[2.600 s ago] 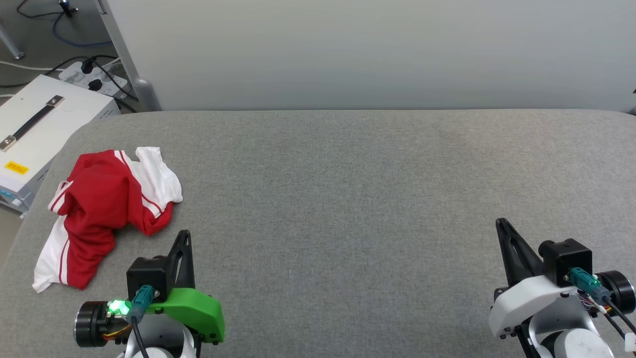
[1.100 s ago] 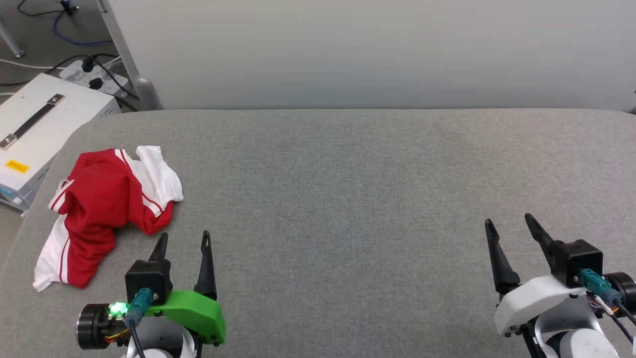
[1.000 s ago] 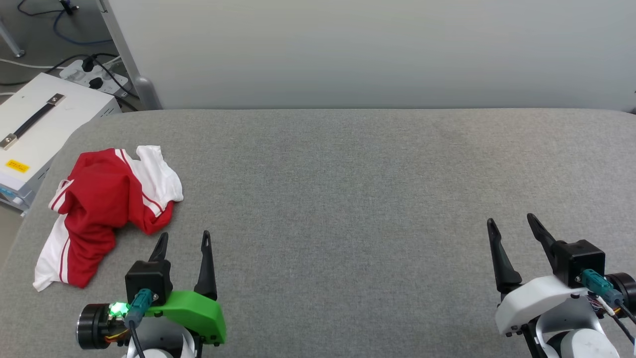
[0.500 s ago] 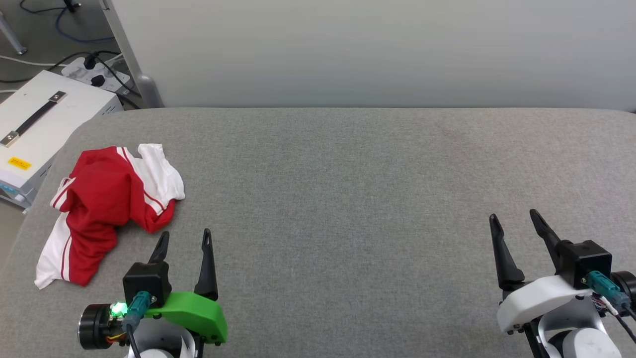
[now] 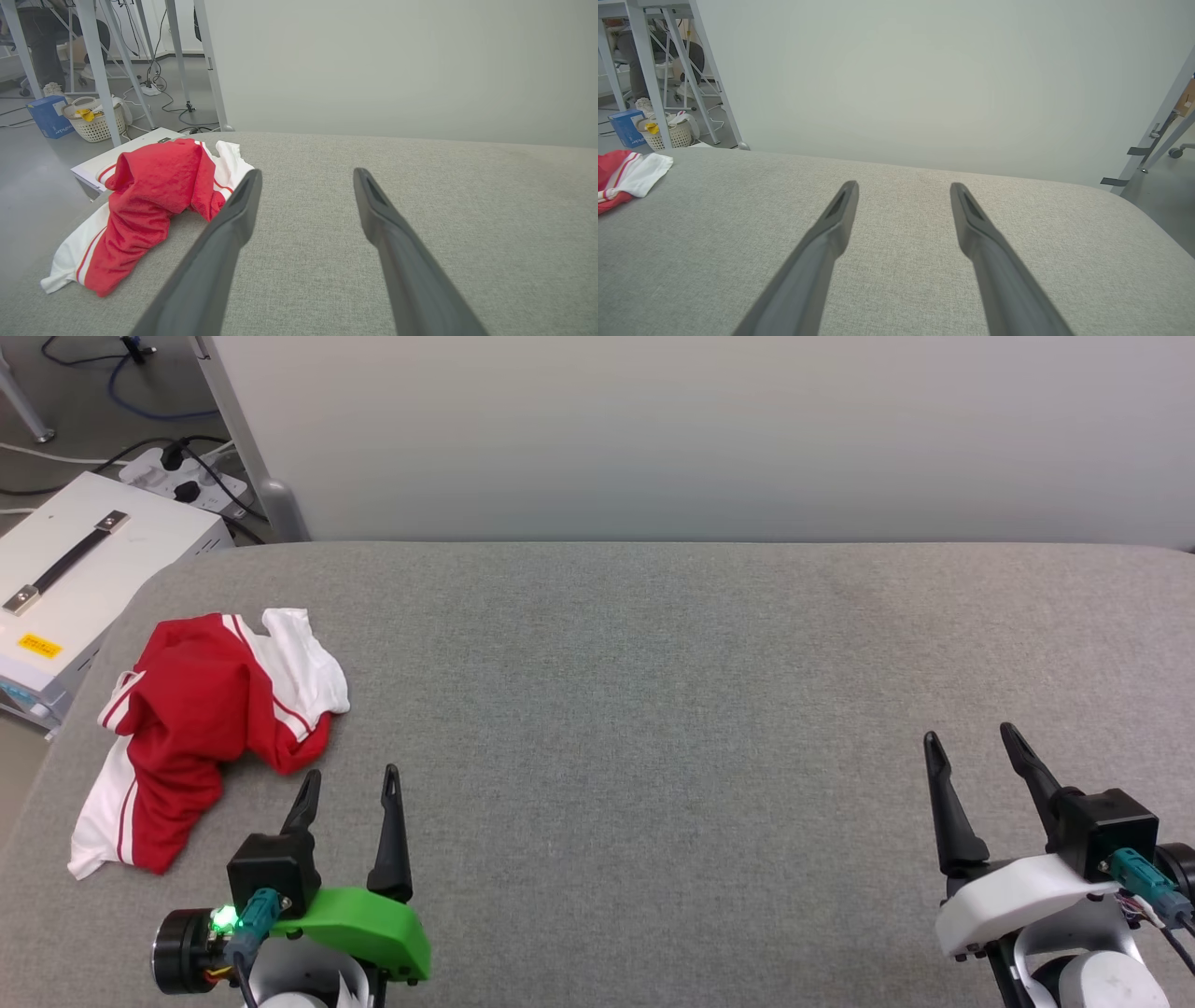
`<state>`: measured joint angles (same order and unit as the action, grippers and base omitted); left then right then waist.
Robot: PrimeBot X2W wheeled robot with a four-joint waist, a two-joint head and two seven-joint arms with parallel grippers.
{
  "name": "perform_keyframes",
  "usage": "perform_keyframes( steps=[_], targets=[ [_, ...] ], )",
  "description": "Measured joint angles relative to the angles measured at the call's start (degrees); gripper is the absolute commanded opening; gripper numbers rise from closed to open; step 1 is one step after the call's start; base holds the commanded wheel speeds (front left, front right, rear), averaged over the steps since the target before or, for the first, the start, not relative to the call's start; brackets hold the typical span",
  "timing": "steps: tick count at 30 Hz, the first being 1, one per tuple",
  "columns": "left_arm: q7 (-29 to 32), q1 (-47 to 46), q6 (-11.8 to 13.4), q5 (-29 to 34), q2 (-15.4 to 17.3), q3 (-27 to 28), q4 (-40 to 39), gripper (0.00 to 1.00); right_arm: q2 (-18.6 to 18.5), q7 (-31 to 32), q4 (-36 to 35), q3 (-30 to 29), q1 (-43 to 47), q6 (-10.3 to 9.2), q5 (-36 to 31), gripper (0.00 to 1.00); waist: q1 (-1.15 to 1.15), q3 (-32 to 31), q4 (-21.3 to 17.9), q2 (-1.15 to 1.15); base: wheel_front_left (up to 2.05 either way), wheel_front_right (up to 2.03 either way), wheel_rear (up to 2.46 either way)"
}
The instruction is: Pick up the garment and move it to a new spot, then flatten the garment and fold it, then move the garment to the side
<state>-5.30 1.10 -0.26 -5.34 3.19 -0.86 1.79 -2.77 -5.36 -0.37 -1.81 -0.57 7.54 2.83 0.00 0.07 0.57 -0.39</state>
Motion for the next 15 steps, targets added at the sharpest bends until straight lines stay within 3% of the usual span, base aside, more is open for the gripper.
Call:
perform_keyframes(
  steps=[15],
  targets=[
    [-1.80, -0.05, 0.00, -0.99, 0.00, -0.82, 1.64, 1.00, -0.01, -1.68, 0.25, -0.20, 0.02, 0.00, 0.19, 1.00, 0.00, 0.65, 0.99, 0.00, 0.00, 0.00, 0.00]
  ],
)
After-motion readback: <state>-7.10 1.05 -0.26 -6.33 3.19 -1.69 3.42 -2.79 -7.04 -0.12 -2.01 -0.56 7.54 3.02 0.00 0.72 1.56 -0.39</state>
